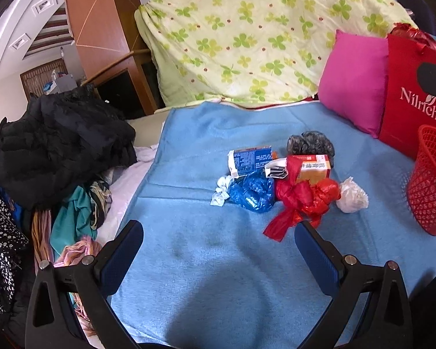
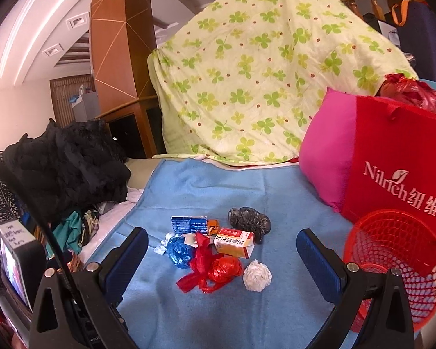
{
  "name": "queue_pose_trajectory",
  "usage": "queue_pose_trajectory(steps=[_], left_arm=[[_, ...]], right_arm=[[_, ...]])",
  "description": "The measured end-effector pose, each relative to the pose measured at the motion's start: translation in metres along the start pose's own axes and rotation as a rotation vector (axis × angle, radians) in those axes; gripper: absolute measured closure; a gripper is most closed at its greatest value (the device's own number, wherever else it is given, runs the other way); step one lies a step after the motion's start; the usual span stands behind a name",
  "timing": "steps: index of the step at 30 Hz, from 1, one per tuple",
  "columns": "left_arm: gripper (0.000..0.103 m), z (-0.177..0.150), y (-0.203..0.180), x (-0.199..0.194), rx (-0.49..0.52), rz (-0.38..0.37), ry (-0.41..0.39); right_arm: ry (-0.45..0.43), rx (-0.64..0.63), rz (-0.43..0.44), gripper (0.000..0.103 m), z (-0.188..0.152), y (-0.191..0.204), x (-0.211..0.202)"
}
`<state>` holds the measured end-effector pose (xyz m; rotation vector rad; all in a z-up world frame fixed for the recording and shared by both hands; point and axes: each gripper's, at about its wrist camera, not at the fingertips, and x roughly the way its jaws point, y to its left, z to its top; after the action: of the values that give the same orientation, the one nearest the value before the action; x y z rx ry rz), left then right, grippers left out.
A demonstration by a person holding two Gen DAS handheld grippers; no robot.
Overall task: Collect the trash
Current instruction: 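Move the right tool toward the crumpled white tissue on the blanket, then close the right tool on the crumpled white tissue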
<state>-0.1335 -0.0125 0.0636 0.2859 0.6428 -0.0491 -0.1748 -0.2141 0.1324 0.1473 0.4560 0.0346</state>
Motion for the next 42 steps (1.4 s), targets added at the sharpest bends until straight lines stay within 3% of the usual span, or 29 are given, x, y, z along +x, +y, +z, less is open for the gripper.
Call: queue_pose_trajectory(steps=[11, 16, 24, 27, 30, 32, 42], left_arm=[[0.0, 0.001, 0.003, 0.027, 0.002, 0.017, 0.037], [0.0, -0.001, 0.008, 0.05, -0.007, -0.011, 0.066], [0.0, -0.006, 0.028, 0.103, -0.033, -0.034, 0.104], [0.0, -0.011, 0.037, 0.121, -0.081, -0.051, 0.127], [0.0, -0.014, 0.04, 0.134, -0.128, -0.07, 0.174], [0.0, -0.014, 0.036, 0.133, -0.115, -0.063, 0.162], [0.0, -0.012, 0.021, 0.13, -0.073, -0.068, 0.16]], right_arm=[[0.041, 0.01, 0.041, 0.0, 0.003, 0.003, 0.05], [0.076, 0.019, 0.088, 0.0, -0.001, 0.003, 0.08], [0.273, 0.05, 0.234, 0.0, -0.036, -0.013, 0.156], [0.361, 0.115, 0.239, 0.0, -0.051, -0.026, 0.18], [0.383, 0.202, 0.254, 0.0, -0.054, -0.042, 0.189], [0.383, 0.241, 0.256, 0.0, -0.055, -0.048, 0.19], [0.418, 0.241, 0.178, 0.0, -0.059, -0.054, 0.19]])
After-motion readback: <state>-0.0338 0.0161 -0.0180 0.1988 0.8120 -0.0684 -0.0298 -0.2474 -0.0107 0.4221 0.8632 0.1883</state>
